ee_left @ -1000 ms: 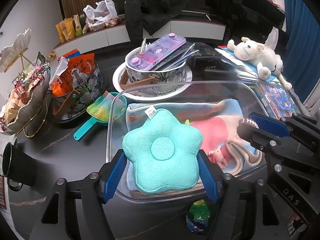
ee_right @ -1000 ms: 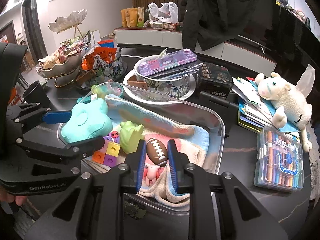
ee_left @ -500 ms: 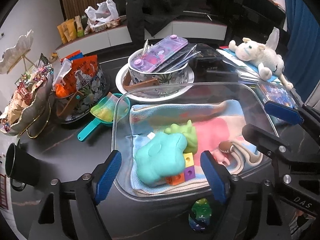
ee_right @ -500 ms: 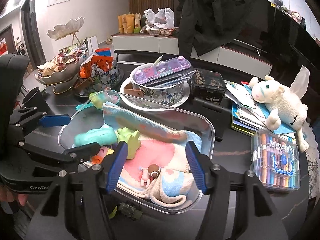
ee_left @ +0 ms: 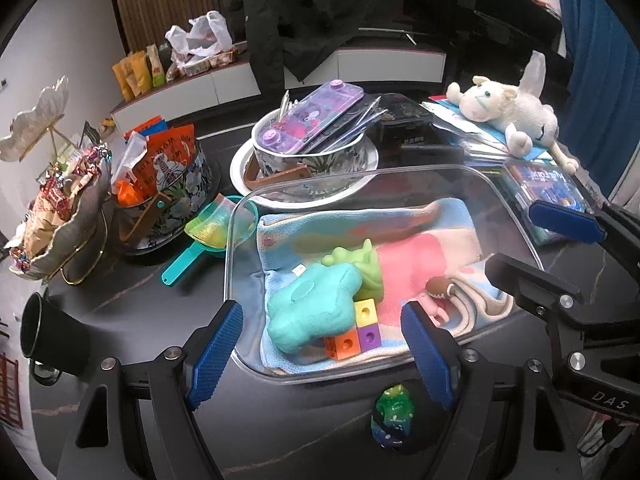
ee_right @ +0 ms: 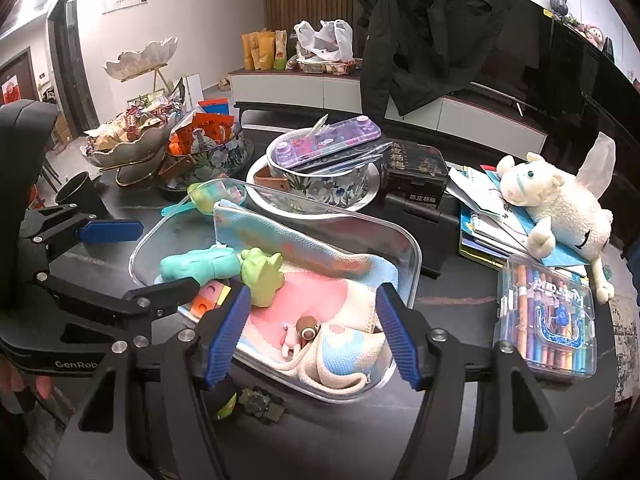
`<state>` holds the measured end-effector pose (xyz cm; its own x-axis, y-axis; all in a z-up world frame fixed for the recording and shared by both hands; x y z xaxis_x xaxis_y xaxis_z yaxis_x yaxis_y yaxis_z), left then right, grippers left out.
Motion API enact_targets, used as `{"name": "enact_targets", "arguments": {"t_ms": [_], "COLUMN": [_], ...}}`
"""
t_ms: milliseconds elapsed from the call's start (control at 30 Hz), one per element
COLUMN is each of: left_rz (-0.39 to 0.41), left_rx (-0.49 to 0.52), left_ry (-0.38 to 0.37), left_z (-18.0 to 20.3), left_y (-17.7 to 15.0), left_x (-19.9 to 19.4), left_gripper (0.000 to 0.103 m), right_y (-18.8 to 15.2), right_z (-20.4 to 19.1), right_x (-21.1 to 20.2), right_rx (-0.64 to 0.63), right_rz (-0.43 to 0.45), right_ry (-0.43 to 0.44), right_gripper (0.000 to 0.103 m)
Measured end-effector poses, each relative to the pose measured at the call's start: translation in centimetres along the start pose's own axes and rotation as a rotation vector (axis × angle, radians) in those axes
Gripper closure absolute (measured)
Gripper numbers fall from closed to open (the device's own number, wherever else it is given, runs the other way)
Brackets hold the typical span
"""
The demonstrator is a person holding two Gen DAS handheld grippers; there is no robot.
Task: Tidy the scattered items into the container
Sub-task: 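Withdraw both tools from the container toward the black ball and green tank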
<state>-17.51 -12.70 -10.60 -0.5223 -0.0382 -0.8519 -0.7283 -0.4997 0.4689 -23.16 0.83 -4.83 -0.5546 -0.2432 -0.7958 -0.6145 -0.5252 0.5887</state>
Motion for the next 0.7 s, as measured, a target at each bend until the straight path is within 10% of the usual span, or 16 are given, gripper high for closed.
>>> {"name": "enact_targets", "arguments": {"t_ms": [700], "left_rz": [-0.002], "left_rx": [0.073], "left_ry": [0.013], "left_z": [2.2], "left_y": [-2.1], "left_x": [-1.6], "left_gripper": [0.025], "right_y": [-0.9], "right_z": [0.0], "right_x": [-2.4], "right_rx": [-0.061], "right_rz": [0.001], "right_ry": [-0.029], "right_gripper": [0.016]}}
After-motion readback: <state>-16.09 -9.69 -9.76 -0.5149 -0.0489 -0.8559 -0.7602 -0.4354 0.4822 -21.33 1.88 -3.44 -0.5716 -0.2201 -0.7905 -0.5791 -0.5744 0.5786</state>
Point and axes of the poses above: each gripper's, at about its wrist camera, not at the fingertips, and x roughly the way its jaws point, z to its right, y to its top, the point moved 6 cm from there along x, roughly the way its jaws point, and after that the axes turned 10 degrees about -z, right-handed, at the moved point
